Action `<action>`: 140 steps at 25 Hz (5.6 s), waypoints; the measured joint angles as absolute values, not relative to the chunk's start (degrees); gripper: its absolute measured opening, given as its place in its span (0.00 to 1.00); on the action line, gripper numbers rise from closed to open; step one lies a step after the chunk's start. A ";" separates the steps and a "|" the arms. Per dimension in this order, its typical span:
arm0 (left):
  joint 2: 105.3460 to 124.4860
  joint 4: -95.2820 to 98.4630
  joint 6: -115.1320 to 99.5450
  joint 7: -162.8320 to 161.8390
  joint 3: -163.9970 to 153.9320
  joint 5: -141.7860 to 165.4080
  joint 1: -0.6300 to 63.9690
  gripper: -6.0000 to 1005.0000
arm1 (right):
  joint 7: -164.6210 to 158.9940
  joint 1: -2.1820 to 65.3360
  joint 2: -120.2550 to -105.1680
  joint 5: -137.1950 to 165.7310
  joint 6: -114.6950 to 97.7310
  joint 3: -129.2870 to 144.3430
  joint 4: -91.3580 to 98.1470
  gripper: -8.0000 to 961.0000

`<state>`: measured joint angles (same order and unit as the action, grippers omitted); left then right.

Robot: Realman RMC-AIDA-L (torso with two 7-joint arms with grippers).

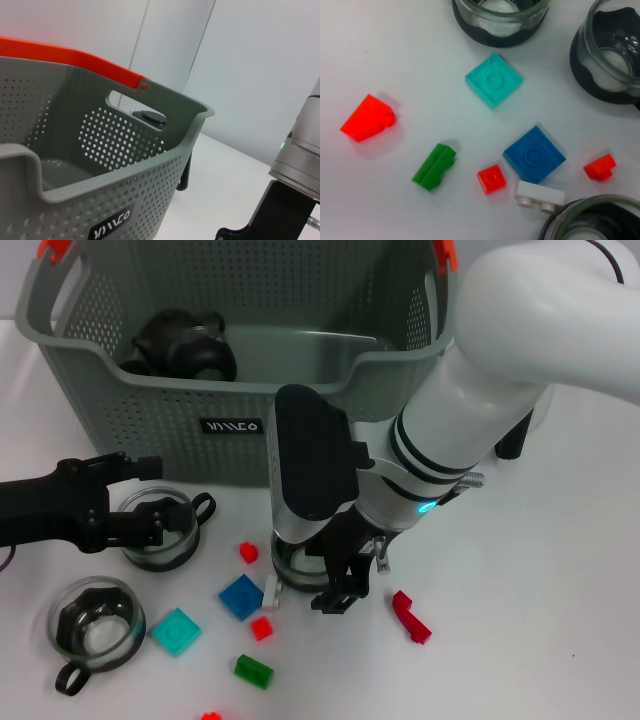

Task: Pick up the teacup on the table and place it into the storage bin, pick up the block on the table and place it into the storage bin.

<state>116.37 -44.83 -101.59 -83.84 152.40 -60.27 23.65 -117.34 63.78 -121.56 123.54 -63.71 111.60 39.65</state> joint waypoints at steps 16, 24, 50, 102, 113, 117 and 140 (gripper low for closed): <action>116.13 -43.88 -100.81 -83.68 152.40 -60.48 23.70 0.92 | -117.87 64.21 -121.48 123.03 -64.10 111.62 39.45 0.30; 116.01 -43.82 -100.81 -83.44 152.40 -60.55 23.64 0.92 | -118.30 64.35 -121.25 122.85 -65.79 111.33 40.36 0.06; 115.84 -42.71 -99.13 -83.23 152.49 -60.51 24.16 0.92 | -141.42 64.42 -120.29 127.05 -100.94 77.06 71.21 0.06; 116.44 -41.23 -98.25 -82.53 152.43 -60.55 24.73 0.91 | -142.77 81.00 -120.77 146.30 -44.96 75.00 23.56 0.06; 116.46 -41.13 -97.74 -82.49 152.45 -60.55 24.79 0.91 | -142.12 80.86 -121.01 144.58 -42.34 77.78 20.61 0.06; 116.46 -41.13 -97.73 -82.47 152.42 -60.55 24.79 0.91 | -142.06 80.83 -121.03 144.58 -42.25 77.86 20.02 0.06; 116.51 -41.14 -97.74 -82.44 152.49 -60.55 24.88 0.91 | -141.24 80.14 -120.95 144.48 -42.68 78.35 19.78 0.12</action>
